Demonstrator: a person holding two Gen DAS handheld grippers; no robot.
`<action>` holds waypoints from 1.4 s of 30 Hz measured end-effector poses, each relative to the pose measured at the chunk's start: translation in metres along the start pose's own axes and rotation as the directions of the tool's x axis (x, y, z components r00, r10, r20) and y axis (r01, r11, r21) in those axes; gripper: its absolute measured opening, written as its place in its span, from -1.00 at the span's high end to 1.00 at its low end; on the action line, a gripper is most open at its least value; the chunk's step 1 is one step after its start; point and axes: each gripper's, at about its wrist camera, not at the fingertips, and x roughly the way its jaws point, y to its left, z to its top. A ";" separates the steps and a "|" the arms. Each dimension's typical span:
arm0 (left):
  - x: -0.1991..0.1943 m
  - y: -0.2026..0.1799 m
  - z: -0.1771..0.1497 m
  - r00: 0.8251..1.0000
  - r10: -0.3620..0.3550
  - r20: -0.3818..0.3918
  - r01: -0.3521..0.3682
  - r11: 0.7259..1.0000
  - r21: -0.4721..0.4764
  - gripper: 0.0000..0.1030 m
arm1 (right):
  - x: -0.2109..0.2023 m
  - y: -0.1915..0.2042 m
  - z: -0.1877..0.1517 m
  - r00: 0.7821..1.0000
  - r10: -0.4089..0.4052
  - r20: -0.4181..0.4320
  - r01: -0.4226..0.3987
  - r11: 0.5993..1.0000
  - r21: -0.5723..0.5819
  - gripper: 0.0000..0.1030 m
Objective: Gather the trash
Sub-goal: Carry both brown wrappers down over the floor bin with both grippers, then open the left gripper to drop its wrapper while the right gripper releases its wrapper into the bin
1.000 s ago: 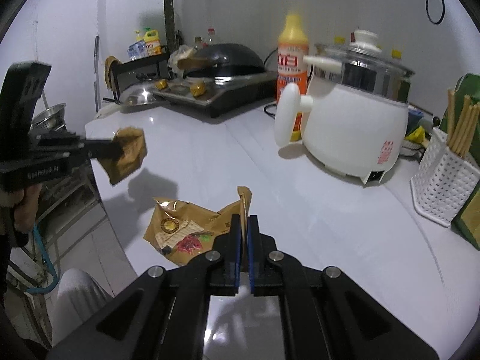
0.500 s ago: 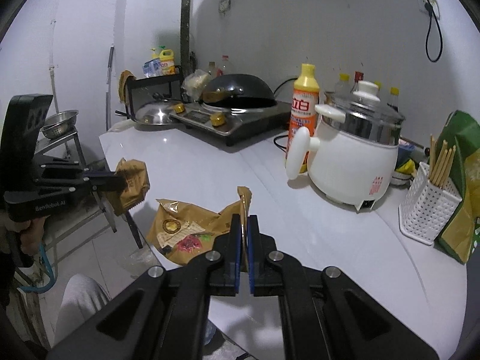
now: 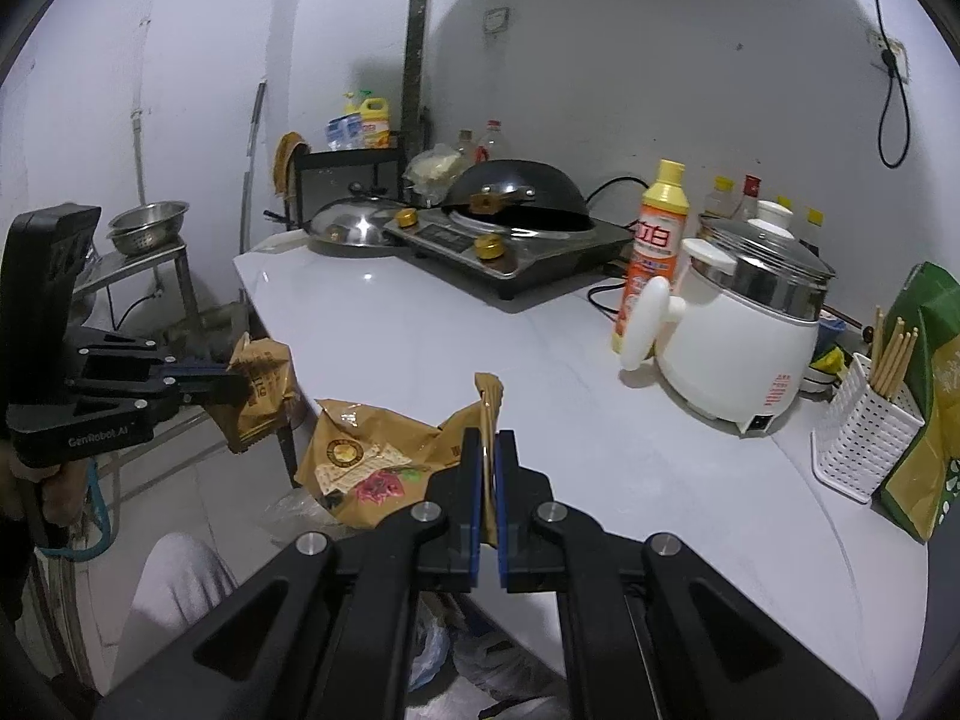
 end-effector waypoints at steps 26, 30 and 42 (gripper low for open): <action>0.027 0.055 -0.140 0.988 0.046 -0.150 -0.072 0.982 -0.173 0.99 | 0.054 0.108 -0.077 0.980 0.098 -0.172 -0.120 0.986 -0.118 0.94; 0.039 0.062 -0.157 0.984 0.034 -0.176 -0.070 0.977 -0.202 0.98 | 0.072 0.117 -0.089 0.970 0.109 -0.218 -0.137 0.983 -0.120 0.94; 0.115 0.069 -0.201 0.952 -0.035 -0.304 -0.052 0.961 -0.273 0.98 | 0.139 0.116 -0.144 0.928 0.093 -0.360 -0.143 0.983 -0.113 0.94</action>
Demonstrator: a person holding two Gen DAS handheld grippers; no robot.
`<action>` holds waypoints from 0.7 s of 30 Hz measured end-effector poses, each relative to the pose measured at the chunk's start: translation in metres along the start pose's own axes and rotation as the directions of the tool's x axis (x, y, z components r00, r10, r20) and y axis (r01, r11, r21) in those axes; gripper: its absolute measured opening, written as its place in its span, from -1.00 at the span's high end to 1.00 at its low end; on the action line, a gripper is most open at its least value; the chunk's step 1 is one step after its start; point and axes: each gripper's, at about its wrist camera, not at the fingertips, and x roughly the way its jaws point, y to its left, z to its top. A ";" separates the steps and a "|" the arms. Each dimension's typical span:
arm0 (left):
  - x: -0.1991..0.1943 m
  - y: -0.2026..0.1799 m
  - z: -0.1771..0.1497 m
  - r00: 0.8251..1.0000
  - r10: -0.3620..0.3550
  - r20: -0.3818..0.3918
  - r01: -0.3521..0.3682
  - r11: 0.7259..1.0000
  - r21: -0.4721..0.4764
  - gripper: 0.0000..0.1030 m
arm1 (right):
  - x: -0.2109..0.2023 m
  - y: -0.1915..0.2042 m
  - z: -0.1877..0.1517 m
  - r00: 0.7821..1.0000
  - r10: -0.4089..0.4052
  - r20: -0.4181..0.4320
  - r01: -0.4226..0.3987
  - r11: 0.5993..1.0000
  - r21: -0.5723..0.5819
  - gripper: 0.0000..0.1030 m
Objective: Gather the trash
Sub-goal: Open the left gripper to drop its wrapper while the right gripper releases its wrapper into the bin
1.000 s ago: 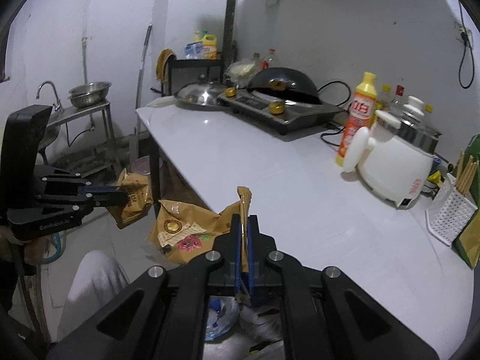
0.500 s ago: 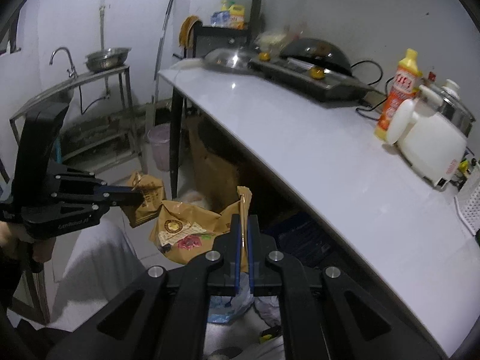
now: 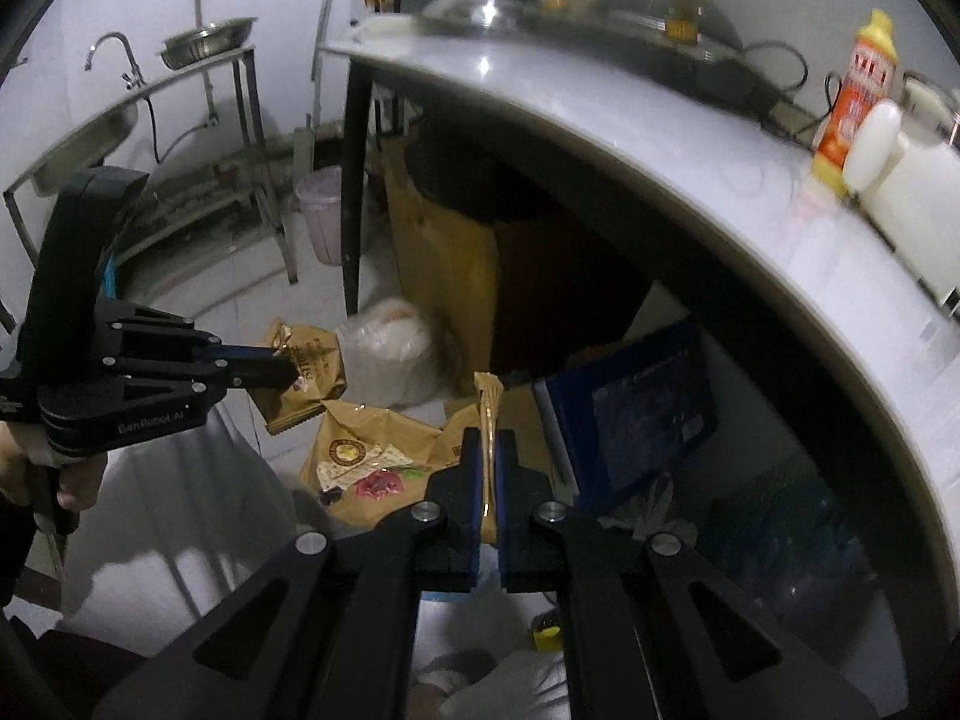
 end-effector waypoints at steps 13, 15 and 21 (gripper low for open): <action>0.113 -0.016 -0.013 0.976 -0.084 -0.203 0.073 0.995 -0.063 0.92 | 0.065 -0.052 -0.033 0.992 -0.028 -0.119 0.039 0.995 0.093 0.94; 0.129 -0.018 -0.015 0.967 -0.089 -0.238 0.074 0.995 -0.071 0.65 | 0.069 -0.059 -0.039 0.991 -0.029 -0.133 0.043 0.993 0.108 0.94; 0.150 -0.020 -0.013 0.959 -0.101 -0.264 0.080 0.993 -0.089 0.20 | 0.082 -0.078 -0.051 0.985 -0.034 -0.166 0.058 0.989 0.139 0.94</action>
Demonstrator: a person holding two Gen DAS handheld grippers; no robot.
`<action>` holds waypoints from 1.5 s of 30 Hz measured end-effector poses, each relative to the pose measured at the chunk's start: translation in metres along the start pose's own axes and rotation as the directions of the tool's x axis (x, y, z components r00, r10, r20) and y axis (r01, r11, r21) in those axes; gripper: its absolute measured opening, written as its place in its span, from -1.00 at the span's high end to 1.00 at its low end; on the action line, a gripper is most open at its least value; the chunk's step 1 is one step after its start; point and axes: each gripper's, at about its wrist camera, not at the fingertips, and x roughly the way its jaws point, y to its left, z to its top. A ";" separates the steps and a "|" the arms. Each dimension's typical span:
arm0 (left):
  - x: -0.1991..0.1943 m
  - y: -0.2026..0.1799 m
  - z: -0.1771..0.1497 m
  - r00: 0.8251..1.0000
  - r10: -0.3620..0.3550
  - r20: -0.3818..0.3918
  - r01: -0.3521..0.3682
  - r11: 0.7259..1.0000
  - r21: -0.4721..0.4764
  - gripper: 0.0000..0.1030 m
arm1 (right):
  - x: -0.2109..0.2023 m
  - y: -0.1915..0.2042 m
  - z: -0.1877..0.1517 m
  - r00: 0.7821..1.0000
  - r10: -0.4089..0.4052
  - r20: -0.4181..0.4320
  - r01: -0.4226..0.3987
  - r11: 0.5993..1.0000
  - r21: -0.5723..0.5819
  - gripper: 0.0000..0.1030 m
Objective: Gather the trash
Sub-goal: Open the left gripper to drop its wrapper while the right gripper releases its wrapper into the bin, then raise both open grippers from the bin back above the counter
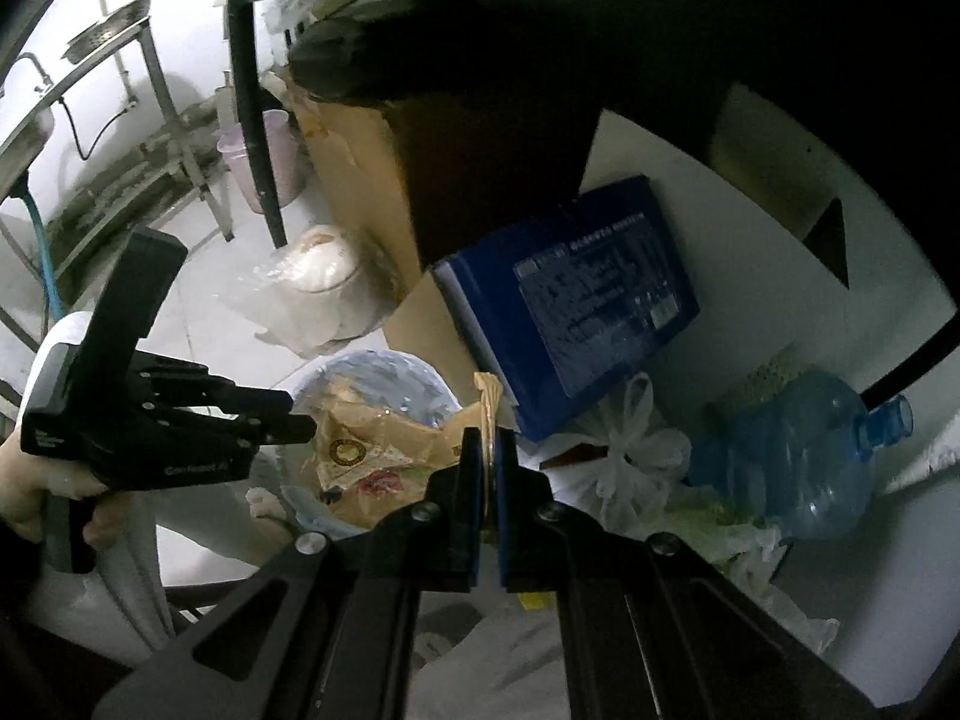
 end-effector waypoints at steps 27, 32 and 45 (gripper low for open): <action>-0.051 0.095 -0.028 0.985 0.119 0.129 -0.086 0.969 -0.233 0.14 | 0.100 0.090 0.032 0.985 0.053 -0.162 -0.075 0.989 -0.129 0.92; -0.053 0.095 -0.029 0.984 0.118 0.131 -0.086 0.969 -0.232 0.14 | 0.112 0.097 0.035 0.978 0.050 -0.200 -0.074 0.991 -0.112 0.67; -0.076 0.076 -0.033 0.975 0.150 0.162 -0.120 0.975 -0.185 0.14 | 0.086 0.088 0.027 0.983 0.069 -0.172 -0.085 0.992 -0.089 0.47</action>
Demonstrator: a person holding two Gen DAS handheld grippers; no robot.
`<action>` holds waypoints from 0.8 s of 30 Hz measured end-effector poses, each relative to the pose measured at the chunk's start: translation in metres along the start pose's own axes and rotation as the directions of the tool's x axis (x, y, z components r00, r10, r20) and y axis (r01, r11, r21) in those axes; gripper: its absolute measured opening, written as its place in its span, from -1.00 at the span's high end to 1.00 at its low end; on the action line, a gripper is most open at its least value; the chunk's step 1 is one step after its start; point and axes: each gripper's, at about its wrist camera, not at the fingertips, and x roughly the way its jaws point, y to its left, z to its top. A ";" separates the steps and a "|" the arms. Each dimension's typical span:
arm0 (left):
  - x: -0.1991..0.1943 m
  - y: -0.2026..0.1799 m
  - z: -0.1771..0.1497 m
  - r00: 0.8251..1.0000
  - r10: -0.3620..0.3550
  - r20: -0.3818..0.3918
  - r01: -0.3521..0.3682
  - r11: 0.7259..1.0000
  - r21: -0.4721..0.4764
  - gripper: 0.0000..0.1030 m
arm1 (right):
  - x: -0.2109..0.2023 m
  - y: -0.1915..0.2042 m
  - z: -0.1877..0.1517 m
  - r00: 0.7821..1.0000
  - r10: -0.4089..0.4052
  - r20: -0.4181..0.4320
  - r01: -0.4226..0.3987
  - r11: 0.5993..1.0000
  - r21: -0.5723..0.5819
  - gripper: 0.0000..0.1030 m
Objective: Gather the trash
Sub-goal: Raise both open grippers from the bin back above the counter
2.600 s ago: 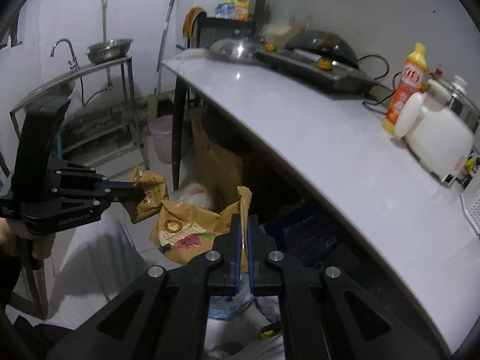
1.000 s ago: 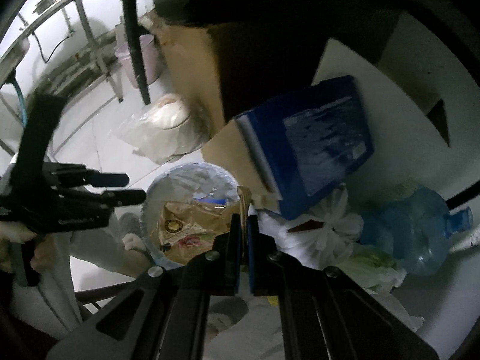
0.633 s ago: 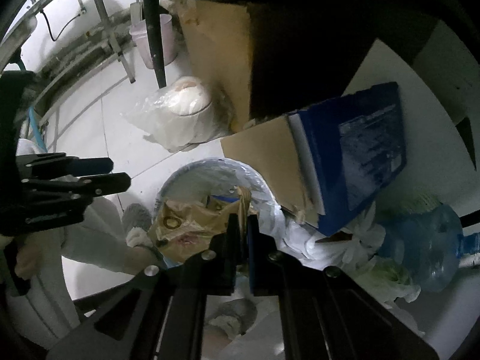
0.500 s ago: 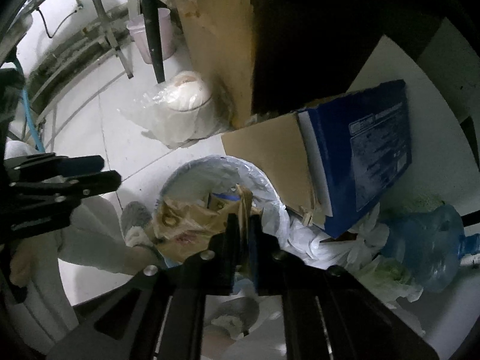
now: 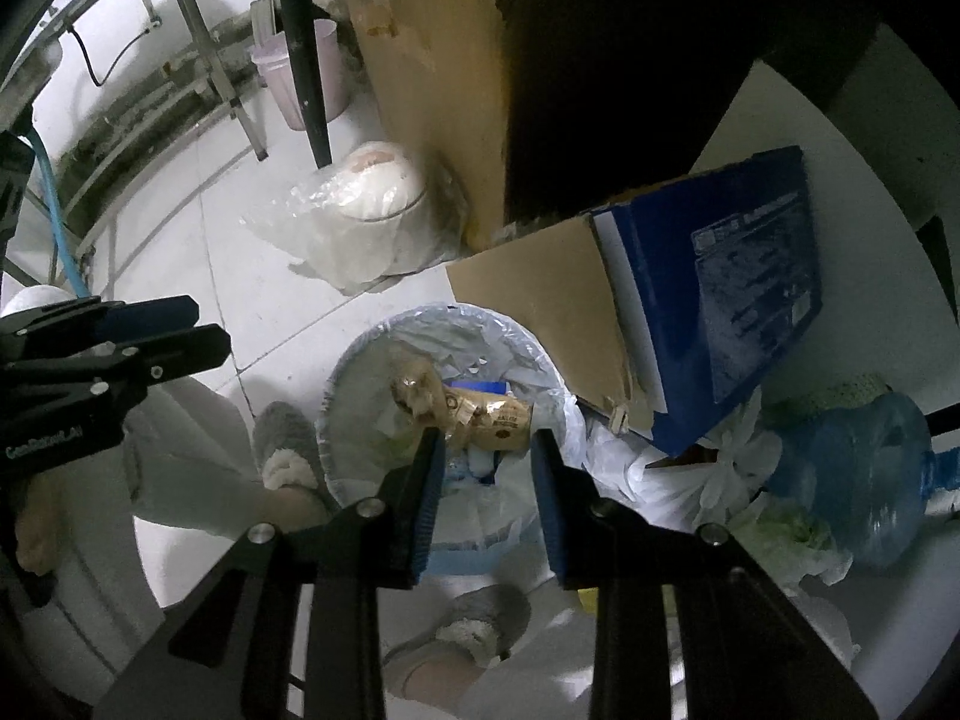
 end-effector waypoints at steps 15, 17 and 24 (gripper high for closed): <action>-0.046 -0.050 -0.020 0.999 0.015 0.048 -0.019 0.995 0.102 0.13 | -0.064 -0.012 -0.038 0.995 0.019 0.096 -0.024 0.999 0.047 0.47; -0.053 -0.058 -0.022 0.998 0.013 0.058 -0.020 0.993 0.115 0.13 | -0.072 -0.014 -0.044 0.994 0.021 0.108 -0.026 0.998 0.052 0.47; -0.073 -0.082 -0.029 0.996 0.008 0.084 -0.021 0.987 0.158 0.13 | -0.103 -0.025 -0.062 0.987 0.019 0.162 -0.032 0.996 0.078 0.47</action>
